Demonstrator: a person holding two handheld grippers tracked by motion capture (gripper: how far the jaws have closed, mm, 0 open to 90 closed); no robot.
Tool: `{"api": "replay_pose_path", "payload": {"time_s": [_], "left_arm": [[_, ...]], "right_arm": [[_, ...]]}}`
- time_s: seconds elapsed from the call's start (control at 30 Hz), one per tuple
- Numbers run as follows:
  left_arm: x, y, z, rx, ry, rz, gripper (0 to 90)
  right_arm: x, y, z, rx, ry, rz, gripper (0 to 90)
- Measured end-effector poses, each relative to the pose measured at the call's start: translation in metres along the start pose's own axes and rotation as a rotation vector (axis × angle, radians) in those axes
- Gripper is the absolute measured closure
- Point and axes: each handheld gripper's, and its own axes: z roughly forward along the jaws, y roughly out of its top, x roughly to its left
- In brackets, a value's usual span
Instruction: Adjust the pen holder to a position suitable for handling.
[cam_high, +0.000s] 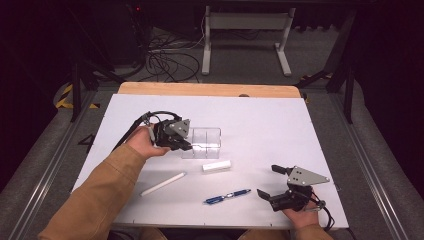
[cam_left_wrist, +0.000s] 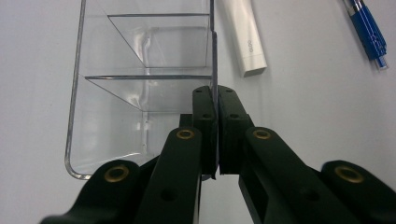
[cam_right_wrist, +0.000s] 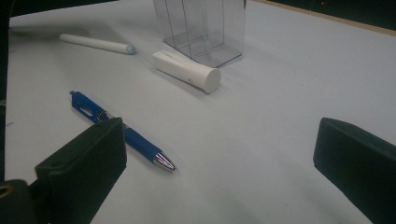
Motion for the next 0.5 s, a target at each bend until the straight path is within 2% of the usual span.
{"api": "replay_pose_path", "payload": {"time_s": [0.5], "left_arm": [[0.0045,-0.002,0.0,-0.014,0.006,-0.031,86.1]], "right_arm": [[-0.0003,-0.0001,0.0,0.001,-0.002,0.0,3.3]]}}
